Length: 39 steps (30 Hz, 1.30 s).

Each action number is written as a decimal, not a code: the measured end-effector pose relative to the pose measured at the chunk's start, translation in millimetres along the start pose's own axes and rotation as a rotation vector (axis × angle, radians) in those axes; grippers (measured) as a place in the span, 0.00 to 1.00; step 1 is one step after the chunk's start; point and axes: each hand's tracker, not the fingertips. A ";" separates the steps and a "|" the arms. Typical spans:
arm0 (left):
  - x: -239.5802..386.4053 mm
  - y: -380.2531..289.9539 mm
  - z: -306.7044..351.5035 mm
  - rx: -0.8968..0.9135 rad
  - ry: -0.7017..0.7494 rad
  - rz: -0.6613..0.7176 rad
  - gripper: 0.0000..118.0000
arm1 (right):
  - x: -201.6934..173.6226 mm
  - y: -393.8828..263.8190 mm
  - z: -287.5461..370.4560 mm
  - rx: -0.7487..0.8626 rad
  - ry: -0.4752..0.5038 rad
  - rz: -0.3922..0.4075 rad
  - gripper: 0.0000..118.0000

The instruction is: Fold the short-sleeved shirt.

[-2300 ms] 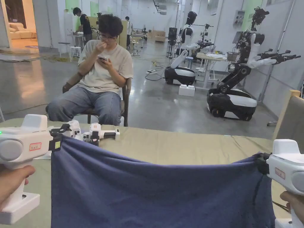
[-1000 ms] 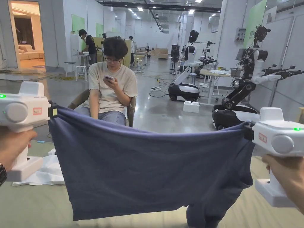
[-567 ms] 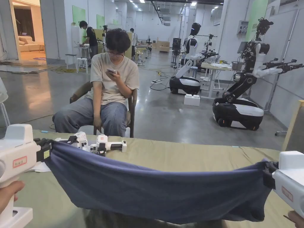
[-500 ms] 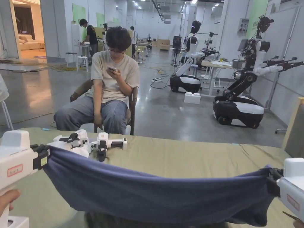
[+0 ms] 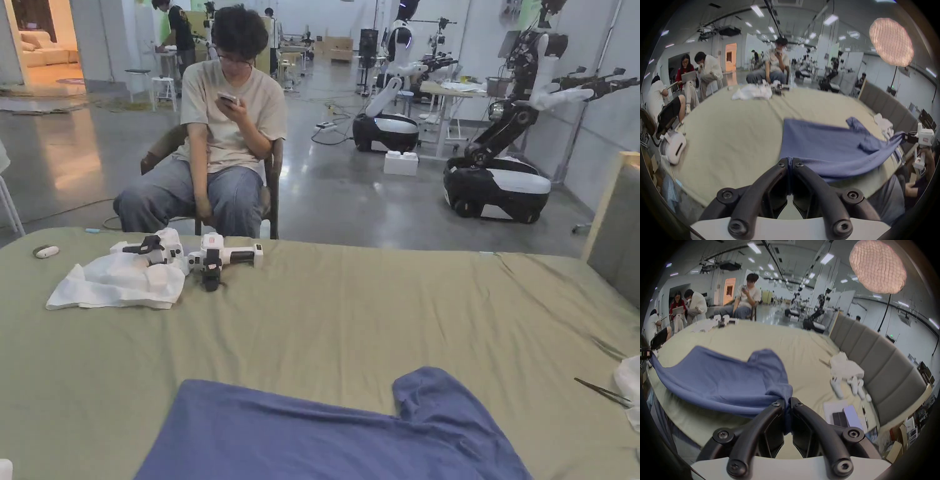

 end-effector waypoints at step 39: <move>108.3 41.6 -50.6 0.412 0.125 -0.133 0.32 | -125.0 75.3 -8.2 0.530 0.068 -0.188 0.27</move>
